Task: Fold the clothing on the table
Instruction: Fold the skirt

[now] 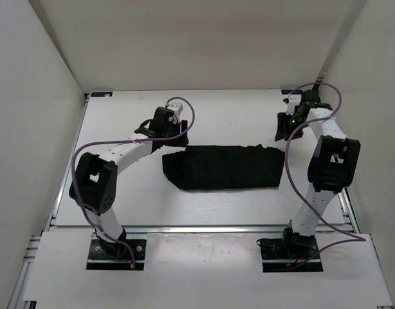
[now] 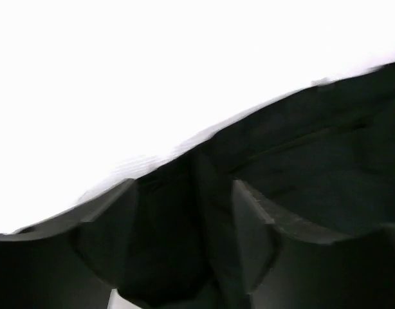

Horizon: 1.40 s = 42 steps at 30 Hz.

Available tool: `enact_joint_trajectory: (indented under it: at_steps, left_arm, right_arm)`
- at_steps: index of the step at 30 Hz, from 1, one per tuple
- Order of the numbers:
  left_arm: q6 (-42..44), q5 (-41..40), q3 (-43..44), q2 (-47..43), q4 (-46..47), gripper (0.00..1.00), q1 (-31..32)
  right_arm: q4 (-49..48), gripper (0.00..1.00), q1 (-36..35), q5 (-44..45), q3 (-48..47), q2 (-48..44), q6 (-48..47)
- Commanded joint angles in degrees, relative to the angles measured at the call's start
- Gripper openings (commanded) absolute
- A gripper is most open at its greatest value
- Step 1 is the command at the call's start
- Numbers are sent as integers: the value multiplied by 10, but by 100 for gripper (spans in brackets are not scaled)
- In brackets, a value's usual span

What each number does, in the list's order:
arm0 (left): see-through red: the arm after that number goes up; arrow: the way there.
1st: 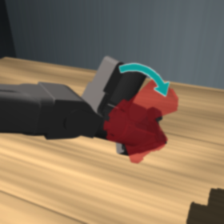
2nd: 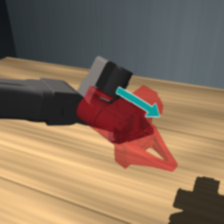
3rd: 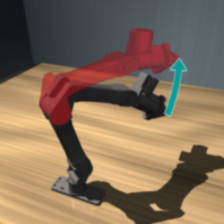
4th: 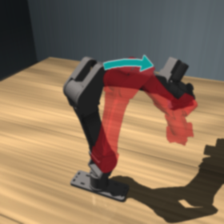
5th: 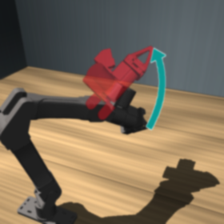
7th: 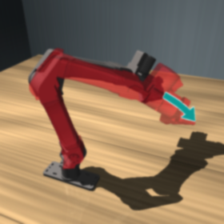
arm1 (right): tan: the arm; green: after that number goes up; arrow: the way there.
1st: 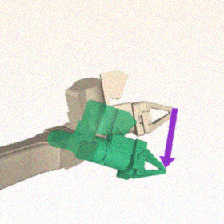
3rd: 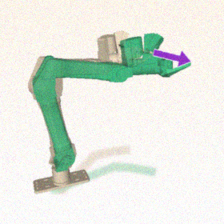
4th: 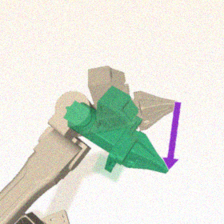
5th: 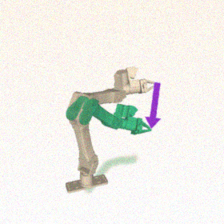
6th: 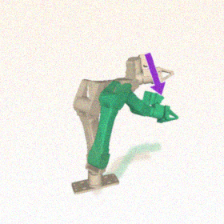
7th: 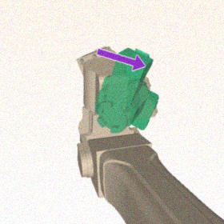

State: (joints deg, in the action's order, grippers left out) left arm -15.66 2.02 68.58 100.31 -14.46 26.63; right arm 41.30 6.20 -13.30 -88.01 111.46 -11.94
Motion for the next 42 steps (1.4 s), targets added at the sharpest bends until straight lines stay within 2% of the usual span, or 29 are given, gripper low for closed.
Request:
enact_joint_trajectory:
  at_steps: [1,2,3,4,5,9,12,16,20,22,27,29,33,36,38,40,42]
  left_arm:
    - [14,64,53,-73,9,68,17]
    - [25,106,65,-69,-24,53,31]
    - [27,148,68,-64,-43,41,44]
    - [17,166,60,-62,-57,15,50]
    - [10,208,39,-57,-55,1,49]
    - [-27,322,-62,-48,-40,0,49]
    - [-30,355,-105,-26,-35,0,60]
    - [-38,334,-129,-2,-30,0,49]
    - [-85,296,-155,33,-22,0,5]
    - [-107,299,-169,43,-22,0,-23]
    - [-100,271,-169,37,-47,0,-52]
    - [-100,255,-169,20,-51,0,-66]
    - [-107,275,-149,-22,-51,0,-79]
    - [-102,308,-114,-77,-44,0,-56]
    - [-98,315,-91,-108,-30,2,-26]
    - [-123,312,-90,-132,11,4,-3]
    - [-158,309,-113,-144,87,5,-6]
  right_arm:
    - [45,33,32,-138,-73,-10,-28]
    - [57,5,28,-161,-77,-8,-35]
    - [82,0,23,-208,-81,-5,-59]
    - [109,0,17,-240,-82,0,-86]
    - [121,0,8,-261,-65,3,-111]
    - [121,0,-16,-304,4,10,-138]
    - [89,0,-22,-310,67,13,-125]
    - [69,0,-38,-280,109,18,-116]
    - [28,0,-51,-178,148,30,-43]
    - [28,0,-48,-168,141,31,-8]
    - [26,0,-51,-112,109,32,40]
    - [22,0,-52,-76,93,34,40]
    - [7,0,-45,-19,42,36,31]
    - [25,0,-37,-101,-8,28,16]
    - [51,0,-40,-207,-35,26,-10]
    - [76,0,-46,-260,-50,26,-33]
    - [89,0,-58,-304,-42,27,-51]
